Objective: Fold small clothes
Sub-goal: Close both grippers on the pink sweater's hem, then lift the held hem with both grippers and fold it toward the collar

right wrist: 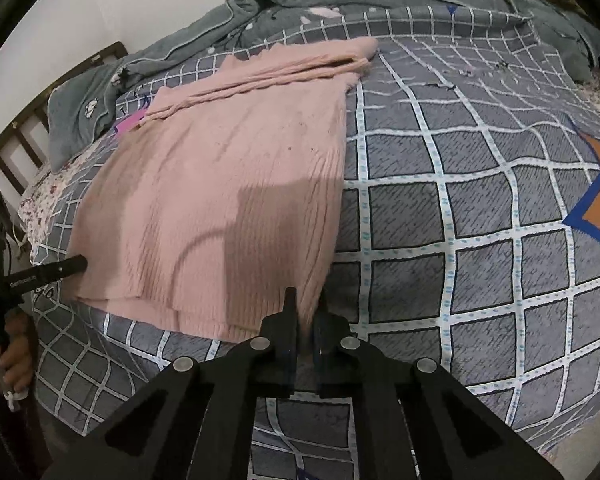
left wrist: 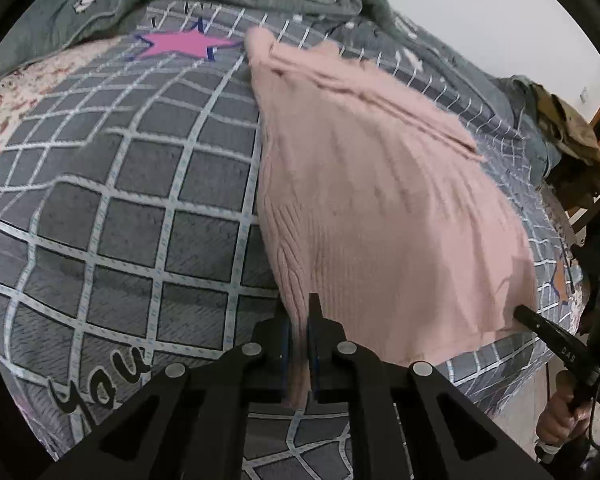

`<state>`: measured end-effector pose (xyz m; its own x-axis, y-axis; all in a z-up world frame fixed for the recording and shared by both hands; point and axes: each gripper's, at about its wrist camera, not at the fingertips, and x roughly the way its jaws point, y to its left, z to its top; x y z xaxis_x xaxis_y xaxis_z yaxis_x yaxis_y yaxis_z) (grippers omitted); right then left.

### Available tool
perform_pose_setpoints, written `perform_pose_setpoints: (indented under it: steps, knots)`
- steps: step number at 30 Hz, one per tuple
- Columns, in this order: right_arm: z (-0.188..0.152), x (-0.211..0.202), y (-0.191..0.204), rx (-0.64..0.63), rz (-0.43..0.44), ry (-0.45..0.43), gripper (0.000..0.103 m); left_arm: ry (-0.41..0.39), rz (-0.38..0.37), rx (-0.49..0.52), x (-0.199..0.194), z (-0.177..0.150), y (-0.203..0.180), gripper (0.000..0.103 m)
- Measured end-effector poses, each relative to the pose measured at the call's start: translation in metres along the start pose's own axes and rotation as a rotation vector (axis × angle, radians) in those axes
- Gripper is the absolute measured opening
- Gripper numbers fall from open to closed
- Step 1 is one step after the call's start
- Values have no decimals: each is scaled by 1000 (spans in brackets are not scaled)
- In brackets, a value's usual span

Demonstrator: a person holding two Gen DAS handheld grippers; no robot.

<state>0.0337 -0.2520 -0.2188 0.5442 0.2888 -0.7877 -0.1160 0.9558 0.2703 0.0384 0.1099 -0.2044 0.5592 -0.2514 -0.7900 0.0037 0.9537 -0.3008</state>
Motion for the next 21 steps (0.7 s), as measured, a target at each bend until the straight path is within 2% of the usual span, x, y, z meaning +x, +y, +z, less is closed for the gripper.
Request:
perform_pose_setpoints:
  steps: [5, 8, 11, 16, 21]
  knots:
    - [5, -20, -2, 31, 55, -54, 5, -41, -44, -25, -20, 3, 1, 7]
    - [8, -36, -6, 62, 92, -89, 4, -83, -37, -17, -33, 4, -3, 7]
    - [10, -52, -11, 98, 141, -128, 4, -110, -62, -33, -45, 6, -4, 6]
    - [9, -73, 6, 12, 109, -172, 4, -136, -68, -16, -59, 6, -11, 6]
    - [6, -85, 12, -5, 121, -197, 4, -160, -73, -14, -71, 2, -14, 6]
